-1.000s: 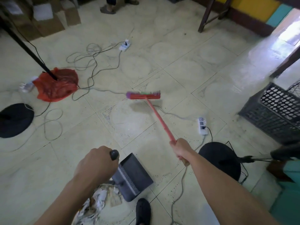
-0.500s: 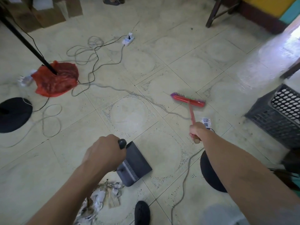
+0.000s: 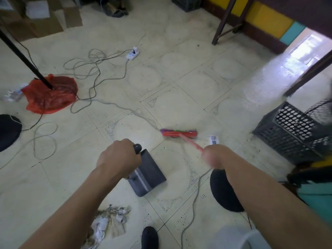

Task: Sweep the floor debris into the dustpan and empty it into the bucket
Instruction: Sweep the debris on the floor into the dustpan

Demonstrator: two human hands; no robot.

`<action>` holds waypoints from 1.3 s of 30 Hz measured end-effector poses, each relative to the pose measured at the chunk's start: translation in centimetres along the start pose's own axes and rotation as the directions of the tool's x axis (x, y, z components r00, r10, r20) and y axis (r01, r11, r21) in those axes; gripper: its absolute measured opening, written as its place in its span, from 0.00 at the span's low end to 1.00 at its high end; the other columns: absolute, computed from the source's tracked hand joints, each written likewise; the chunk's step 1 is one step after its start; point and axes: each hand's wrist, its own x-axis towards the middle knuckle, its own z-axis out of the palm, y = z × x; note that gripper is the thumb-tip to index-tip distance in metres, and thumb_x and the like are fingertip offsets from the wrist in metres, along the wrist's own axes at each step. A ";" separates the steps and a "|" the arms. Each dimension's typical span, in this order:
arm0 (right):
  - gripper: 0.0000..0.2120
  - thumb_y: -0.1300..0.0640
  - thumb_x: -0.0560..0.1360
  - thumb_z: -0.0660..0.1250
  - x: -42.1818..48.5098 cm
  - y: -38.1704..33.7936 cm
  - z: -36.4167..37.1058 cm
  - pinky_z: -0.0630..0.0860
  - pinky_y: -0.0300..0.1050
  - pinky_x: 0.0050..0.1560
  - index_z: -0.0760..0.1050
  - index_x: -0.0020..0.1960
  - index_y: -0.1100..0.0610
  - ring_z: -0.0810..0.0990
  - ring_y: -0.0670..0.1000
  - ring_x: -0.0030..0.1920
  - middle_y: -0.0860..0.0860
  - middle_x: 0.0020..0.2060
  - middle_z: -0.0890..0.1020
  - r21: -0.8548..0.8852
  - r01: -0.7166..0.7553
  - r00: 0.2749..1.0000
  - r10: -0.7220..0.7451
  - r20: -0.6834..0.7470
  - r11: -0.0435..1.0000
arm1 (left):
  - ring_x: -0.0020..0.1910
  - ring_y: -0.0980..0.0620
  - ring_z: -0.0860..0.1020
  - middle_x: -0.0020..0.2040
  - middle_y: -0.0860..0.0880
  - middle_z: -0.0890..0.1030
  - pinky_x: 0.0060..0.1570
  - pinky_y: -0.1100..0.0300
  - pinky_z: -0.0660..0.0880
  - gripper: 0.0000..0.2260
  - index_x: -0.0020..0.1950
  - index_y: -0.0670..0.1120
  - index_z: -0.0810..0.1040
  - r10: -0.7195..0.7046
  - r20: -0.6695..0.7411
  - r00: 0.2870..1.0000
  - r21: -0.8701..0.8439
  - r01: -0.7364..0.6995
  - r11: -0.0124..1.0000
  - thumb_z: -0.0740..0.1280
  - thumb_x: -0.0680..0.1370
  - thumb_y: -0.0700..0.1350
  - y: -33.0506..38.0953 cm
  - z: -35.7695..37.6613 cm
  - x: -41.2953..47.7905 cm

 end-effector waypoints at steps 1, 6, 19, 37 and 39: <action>0.31 0.68 0.79 0.54 -1.3 0.0 -0.4 0.63 0.33 0.19 0.44 0.73 0.47 0.66 0.44 0.20 0.63 0.44 0.80 0.032 0.041 0.999 -0.041 0.006 0.999 | 0.30 0.50 0.73 0.34 0.47 0.74 0.32 0.59 0.70 0.12 0.36 0.45 0.69 0.005 -0.006 1.000 0.000 -0.005 1.000 0.59 0.79 0.47 -0.3 -0.3 -0.3; 0.21 0.59 0.81 0.57 -3.7 3.0 -1.3 0.60 0.35 0.16 0.63 0.72 0.62 0.63 0.45 0.16 0.50 0.22 0.68 0.129 -0.026 1.000 0.025 0.011 0.991 | 0.32 0.49 0.74 0.35 0.47 0.75 0.33 0.58 0.70 0.11 0.40 0.45 0.72 0.046 -0.018 0.999 -0.001 -0.046 0.999 0.60 0.79 0.49 -1.6 -1.1 -1.9; 0.10 0.57 0.80 0.58 -7.5 11.9 10.6 0.71 0.40 0.24 0.71 0.44 0.62 0.71 0.50 0.24 0.54 0.29 0.75 0.236 0.077 0.974 -0.023 -0.224 0.969 | 0.31 0.50 0.73 0.34 0.48 0.74 0.34 0.59 0.69 0.14 0.34 0.47 0.67 0.123 0.042 0.992 -0.021 -0.122 0.992 0.59 0.79 0.48 -4.8 -0.1 -3.7; 0.08 0.56 0.80 0.59 -2.8 15.8 12.9 0.70 0.41 0.25 0.71 0.44 0.59 0.70 0.51 0.27 0.56 0.34 0.76 0.306 0.037 0.968 0.042 -0.249 0.951 | 0.30 0.50 0.73 0.33 0.47 0.74 0.32 0.60 0.68 0.16 0.34 0.45 0.67 0.130 0.100 0.986 -0.006 -0.130 0.991 0.60 0.80 0.50 -4.4 2.3 -5.3; 0.09 0.55 0.79 0.59 -1.7 16.1 12.4 0.73 0.43 0.29 0.71 0.42 0.57 0.73 0.51 0.29 0.54 0.34 0.77 0.300 0.051 0.962 0.034 -0.271 0.953 | 0.29 0.50 0.72 0.32 0.47 0.74 0.30 0.60 0.66 0.16 0.33 0.45 0.67 0.117 0.107 0.987 0.005 -0.119 0.993 0.60 0.80 0.49 -4.1 2.9 -5.4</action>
